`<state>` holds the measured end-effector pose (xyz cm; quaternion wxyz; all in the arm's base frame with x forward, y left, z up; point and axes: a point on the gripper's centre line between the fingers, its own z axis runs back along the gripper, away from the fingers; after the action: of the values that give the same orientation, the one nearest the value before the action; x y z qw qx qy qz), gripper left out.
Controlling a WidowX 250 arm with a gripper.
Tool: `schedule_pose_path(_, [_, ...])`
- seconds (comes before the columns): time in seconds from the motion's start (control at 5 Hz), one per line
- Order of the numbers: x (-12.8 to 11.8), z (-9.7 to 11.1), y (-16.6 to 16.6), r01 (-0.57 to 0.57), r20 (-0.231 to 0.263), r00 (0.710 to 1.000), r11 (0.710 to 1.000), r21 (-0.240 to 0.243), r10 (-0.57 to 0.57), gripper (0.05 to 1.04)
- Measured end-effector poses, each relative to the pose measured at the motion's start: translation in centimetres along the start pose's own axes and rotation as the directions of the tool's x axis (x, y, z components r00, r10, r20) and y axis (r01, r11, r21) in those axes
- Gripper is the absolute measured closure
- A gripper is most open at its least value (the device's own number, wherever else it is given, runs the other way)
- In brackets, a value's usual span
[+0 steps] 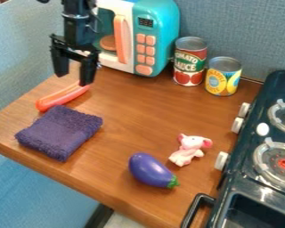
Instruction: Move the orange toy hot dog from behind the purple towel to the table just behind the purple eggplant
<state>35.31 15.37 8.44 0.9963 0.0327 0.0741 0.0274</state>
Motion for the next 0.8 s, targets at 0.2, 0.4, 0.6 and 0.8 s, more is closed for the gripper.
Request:
schedule_pose_path(0.2, [0.7,-1.5,1.6,-0.005,-0.067,0.998,0.999,0.042,0.008,0.082])
schedule_pose_path(0.4, [1.1,-2.6,2.6,-0.007,-0.093,0.996,0.999,0.031,0.01,0.082])
schedule_pose_path(0.6, [1.1,-3.0,3.4,-0.011,-0.084,0.996,1.0,0.015,0.012,0.082])
schedule_pose_path(0.8, [1.3,-4.5,3.4,0.013,-0.148,0.989,1.0,-0.006,-0.014,0.082])
